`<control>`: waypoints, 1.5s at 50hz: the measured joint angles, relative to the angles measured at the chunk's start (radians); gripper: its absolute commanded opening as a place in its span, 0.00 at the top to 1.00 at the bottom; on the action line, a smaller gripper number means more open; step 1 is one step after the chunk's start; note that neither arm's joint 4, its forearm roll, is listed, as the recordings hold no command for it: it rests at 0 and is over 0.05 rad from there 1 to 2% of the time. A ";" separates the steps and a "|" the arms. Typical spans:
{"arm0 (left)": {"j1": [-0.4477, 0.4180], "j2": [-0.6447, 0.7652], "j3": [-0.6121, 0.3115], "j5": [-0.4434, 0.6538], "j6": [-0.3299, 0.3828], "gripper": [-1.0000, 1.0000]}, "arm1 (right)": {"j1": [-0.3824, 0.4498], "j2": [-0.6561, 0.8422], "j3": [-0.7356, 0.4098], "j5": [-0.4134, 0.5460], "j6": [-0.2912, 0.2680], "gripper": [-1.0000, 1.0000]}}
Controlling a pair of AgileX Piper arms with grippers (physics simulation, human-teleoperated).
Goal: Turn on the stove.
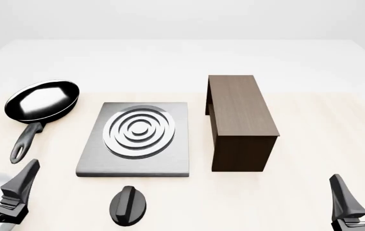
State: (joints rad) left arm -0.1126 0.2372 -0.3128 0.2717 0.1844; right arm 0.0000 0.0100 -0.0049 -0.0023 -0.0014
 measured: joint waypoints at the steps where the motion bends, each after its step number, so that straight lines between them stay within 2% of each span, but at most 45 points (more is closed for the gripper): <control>1: -0.004 0.008 -0.004 0.005 0.006 0.00 | 0.000 0.000 0.000 0.000 0.000 0.00; 14: -0.063 0.136 -0.030 0.037 0.056 0.00 | 0.000 0.000 0.000 0.000 0.000 0.00; 32: -0.133 0.366 0.017 -0.024 0.082 0.00 | 0.000 0.000 0.000 0.000 0.000 0.00; 43: -0.185 0.551 0.059 -0.127 0.058 0.00 | 0.000 0.000 0.000 0.000 0.000 0.00; 60: -0.228 0.844 0.121 -0.346 0.027 0.00 | 0.000 0.000 0.000 0.000 0.000 0.00; 75: -0.277 0.994 0.136 -0.448 -0.013 0.00 | 0.000 0.000 0.000 0.000 0.000 0.00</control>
State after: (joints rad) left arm -0.3900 1.2314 -0.1764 -0.1763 0.1716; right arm 0.0000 0.0100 -0.0049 -0.0023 -0.0014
